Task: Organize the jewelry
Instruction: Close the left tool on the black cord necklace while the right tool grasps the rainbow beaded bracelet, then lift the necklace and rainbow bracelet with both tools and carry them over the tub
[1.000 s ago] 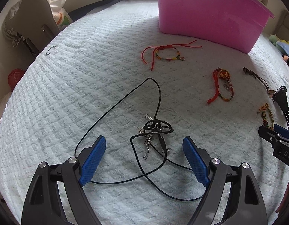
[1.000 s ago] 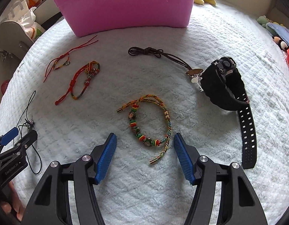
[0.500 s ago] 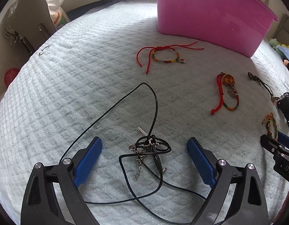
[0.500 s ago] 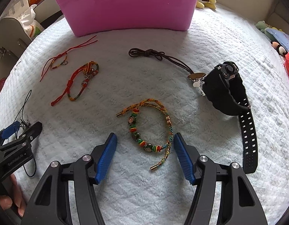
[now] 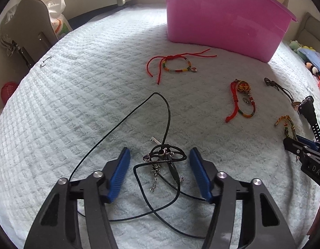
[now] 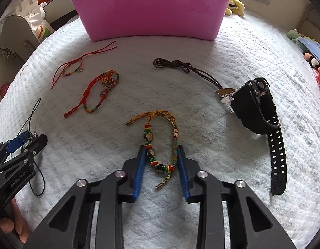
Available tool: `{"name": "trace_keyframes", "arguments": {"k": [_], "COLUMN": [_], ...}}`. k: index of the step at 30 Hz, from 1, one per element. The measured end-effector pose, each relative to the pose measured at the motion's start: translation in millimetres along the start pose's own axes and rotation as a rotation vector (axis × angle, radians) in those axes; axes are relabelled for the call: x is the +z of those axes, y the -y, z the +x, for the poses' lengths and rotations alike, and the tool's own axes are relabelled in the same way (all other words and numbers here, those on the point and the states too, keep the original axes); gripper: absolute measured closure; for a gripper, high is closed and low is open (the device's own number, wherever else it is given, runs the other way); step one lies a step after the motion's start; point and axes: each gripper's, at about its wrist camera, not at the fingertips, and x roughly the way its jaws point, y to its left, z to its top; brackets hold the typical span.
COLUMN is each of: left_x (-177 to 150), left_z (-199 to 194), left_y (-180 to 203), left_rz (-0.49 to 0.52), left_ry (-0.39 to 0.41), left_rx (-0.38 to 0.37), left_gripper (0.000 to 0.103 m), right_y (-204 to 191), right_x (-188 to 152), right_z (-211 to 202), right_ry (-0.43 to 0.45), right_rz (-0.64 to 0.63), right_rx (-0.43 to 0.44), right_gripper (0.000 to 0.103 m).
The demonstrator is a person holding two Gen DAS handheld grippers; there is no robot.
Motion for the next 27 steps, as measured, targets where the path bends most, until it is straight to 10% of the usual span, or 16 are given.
{"name": "trace_keyframes", "arguments": {"k": [4, 27], "left_x": [0, 14], "left_z": [-10, -136], "left_y": [-6, -44], "left_rz": [0.002, 0.016], "left_ry": [-0.001, -0.039], "left_rx": [-0.003, -0.094], "left_gripper": [0.092, 0.093], "right_y": [-2, -16], "right_x": [-1, -27], "right_z": [-5, -123], "right_ry": [-0.003, -0.082], "right_rz": [0.021, 0.142], "right_rx": [0.009, 0.096], "right_gripper": [0.094, 0.094]}}
